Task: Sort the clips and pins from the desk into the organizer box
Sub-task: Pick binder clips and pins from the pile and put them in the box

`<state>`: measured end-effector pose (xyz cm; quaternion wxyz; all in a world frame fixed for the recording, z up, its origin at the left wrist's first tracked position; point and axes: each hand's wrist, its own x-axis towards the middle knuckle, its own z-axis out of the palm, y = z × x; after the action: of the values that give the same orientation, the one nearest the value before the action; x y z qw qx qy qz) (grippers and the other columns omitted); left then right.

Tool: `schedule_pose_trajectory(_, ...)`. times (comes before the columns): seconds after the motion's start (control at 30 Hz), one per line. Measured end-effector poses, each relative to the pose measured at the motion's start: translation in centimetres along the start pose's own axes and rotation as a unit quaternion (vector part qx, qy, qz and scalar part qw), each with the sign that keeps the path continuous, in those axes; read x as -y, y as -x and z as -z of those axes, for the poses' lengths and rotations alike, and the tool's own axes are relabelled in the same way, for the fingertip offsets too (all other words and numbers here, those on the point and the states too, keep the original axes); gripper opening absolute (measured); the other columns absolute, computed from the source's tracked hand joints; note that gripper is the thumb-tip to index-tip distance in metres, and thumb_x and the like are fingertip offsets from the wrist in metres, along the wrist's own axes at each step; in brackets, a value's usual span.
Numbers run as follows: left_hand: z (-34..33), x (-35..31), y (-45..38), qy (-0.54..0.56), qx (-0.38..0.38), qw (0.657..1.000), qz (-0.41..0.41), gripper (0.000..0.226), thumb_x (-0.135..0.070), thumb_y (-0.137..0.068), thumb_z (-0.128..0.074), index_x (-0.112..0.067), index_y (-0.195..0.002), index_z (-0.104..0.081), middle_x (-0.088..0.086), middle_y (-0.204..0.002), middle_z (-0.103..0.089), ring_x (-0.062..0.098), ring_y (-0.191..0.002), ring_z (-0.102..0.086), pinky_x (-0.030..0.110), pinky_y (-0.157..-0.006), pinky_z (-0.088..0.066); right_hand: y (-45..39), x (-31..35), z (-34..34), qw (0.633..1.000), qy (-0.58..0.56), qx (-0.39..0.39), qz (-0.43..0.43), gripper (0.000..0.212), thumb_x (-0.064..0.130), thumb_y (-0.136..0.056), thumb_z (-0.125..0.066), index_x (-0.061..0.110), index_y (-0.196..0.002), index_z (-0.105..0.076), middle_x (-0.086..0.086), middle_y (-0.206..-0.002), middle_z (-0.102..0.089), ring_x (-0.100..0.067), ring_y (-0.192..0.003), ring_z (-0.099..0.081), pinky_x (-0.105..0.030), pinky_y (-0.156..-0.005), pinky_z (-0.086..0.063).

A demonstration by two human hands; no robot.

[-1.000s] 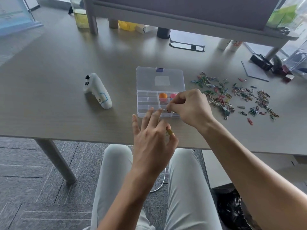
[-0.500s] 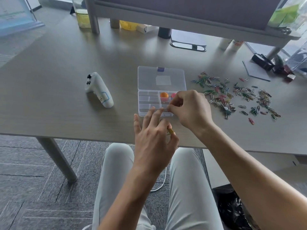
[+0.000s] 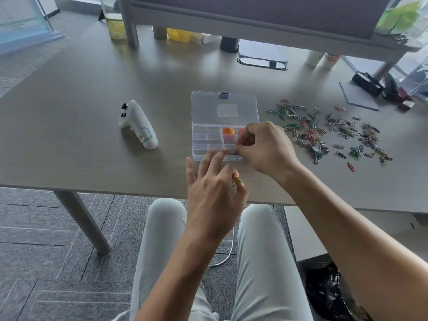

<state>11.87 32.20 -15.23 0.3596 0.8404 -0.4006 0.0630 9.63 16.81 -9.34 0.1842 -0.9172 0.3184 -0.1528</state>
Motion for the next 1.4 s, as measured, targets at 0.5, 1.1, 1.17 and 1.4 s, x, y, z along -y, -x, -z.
schedule_pose_trajectory(0.5,0.2,0.0,0.1,0.007,-0.007,1.0,-0.001,0.006,-0.027,-0.083,-0.064,-0.023,-0.087,-0.063,-0.002,-0.145,-0.053,0.017,-0.145,-0.034,0.057,-0.121,-0.015,-1.4,1.1,1.1,0.997,0.031,0.053,-0.048,0.004,0.023,-0.073,-0.074,0.027,-0.074,-0.075,0.009,-0.078,-0.073,-0.018,-0.08,-0.067,-0.028,-0.064,-0.05)
schedule_pose_trajectory(1.1,1.3,-0.7,-1.5,0.008,-0.05,0.999,-0.004,0.016,-0.026,-0.095,-0.062,-0.022,-0.109,-0.07,-0.004,-0.139,-0.057,0.018,-0.141,-0.039,0.055,-0.12,-0.019,1.3,-3.7,2.4,0.995,-0.071,-0.068,0.0,0.026,0.044,-0.089,-0.073,0.02,-0.08,-0.072,0.006,-0.07,-0.067,-0.018,-0.069,-0.062,-0.034,-0.064,-0.052)
schedule_pose_trajectory(1.17,1.2,-1.0,-2.8,0.0,-0.06,0.998,-0.001,0.018,-0.026,-0.093,-0.065,-0.022,-0.11,-0.071,-0.004,-0.136,-0.059,0.019,-0.138,-0.042,0.056,-0.118,-0.021,2.0,-5.4,2.5,0.993,-0.083,-0.079,-0.023,0.024,0.042,-0.089,-0.073,0.02,-0.078,-0.072,0.007,-0.068,-0.068,-0.018,-0.067,-0.063,-0.036,-0.067,-0.055)
schedule_pose_trajectory(1.4,-0.7,-1.3,-6.1,-0.031,-0.036,0.999,0.023,0.021,-0.019,-0.089,-0.069,-0.023,-0.109,-0.072,-0.004,-0.133,-0.062,0.023,-0.137,-0.045,0.056,-0.115,-0.027,3.3,-9.6,3.5,0.986,-0.065,-0.124,-0.087,0.014,0.036,-0.09,-0.07,0.023,-0.094,-0.074,0.01,-0.083,-0.07,-0.021,-0.083,-0.066,-0.035,-0.075,-0.053)
